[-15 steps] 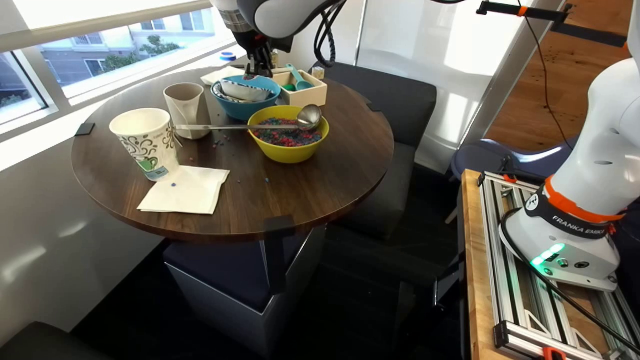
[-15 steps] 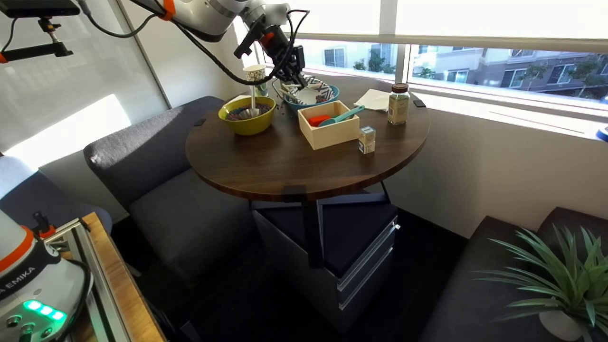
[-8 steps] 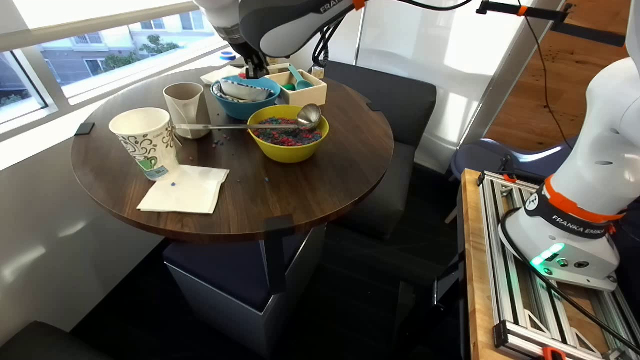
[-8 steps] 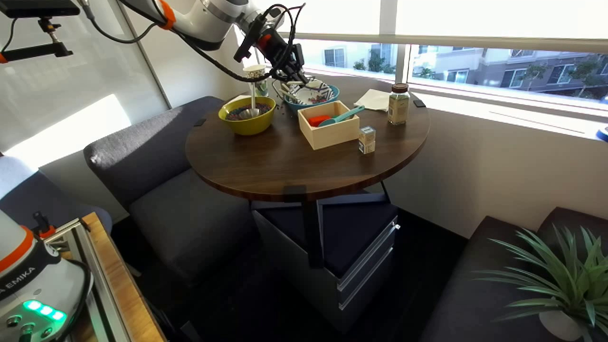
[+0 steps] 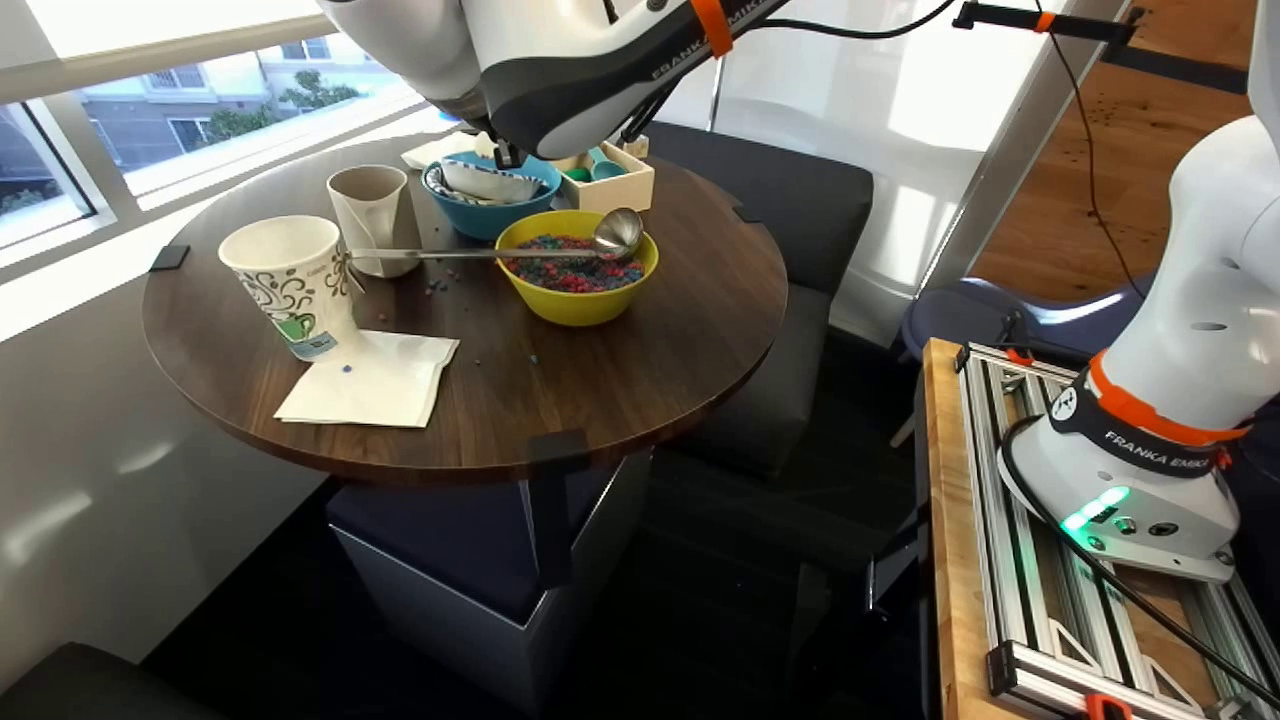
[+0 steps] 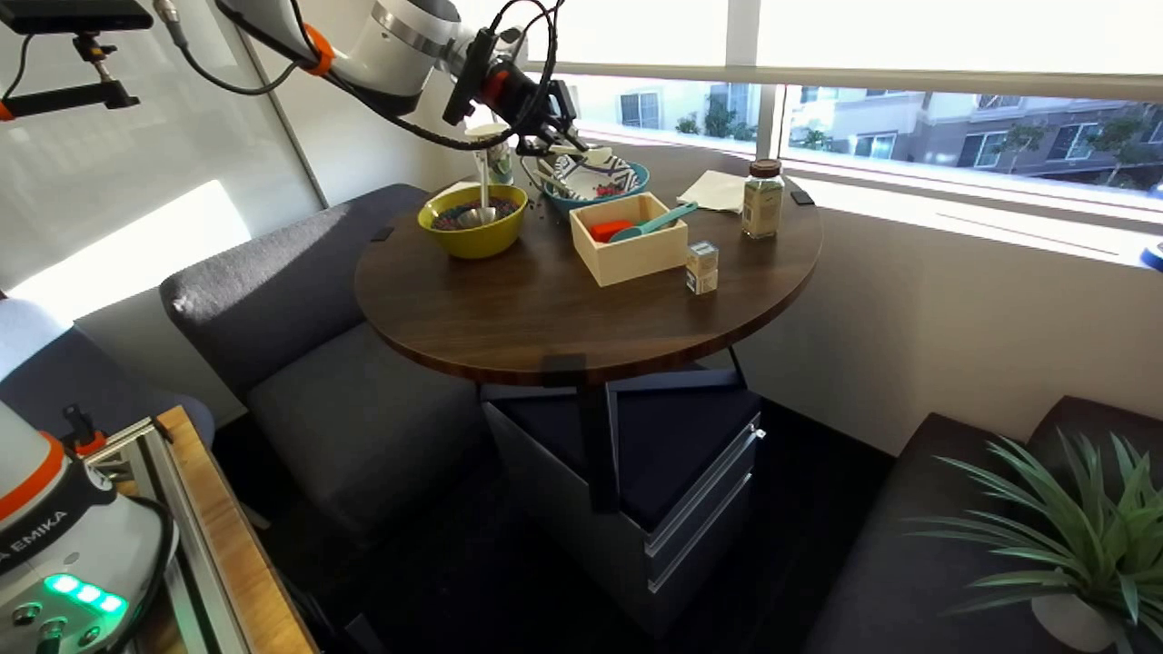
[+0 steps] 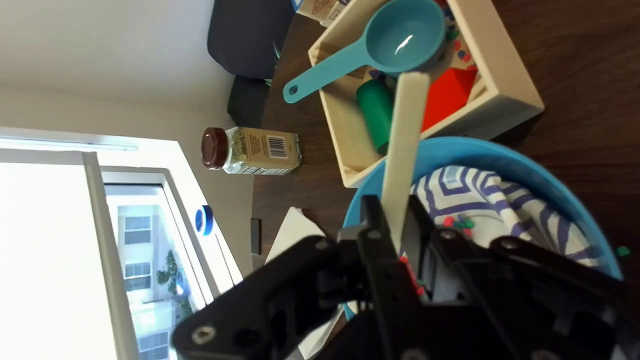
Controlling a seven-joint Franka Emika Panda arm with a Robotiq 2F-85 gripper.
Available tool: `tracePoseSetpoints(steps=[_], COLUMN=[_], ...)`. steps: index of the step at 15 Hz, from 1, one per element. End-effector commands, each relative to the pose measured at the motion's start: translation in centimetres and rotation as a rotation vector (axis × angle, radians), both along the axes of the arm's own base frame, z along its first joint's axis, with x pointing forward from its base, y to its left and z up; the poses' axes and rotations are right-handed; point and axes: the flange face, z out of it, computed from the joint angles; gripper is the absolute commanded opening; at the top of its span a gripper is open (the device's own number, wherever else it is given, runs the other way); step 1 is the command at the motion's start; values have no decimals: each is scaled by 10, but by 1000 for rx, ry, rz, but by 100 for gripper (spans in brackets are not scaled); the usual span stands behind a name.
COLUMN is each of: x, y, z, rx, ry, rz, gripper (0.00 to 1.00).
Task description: Scoop up the cereal in the yellow bowl then put it into the white bowl
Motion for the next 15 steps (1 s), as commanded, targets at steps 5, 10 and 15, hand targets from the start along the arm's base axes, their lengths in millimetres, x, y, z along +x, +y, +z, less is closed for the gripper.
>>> tracePoseSetpoints(steps=[5, 10, 15], x=[-12, -16, -19], y=[7, 12, 20], z=[-14, -19, -9], rx=[-170, -204, -104], ry=[84, 108, 118], rz=[88, 136, 108], gripper=[4, 4, 4])
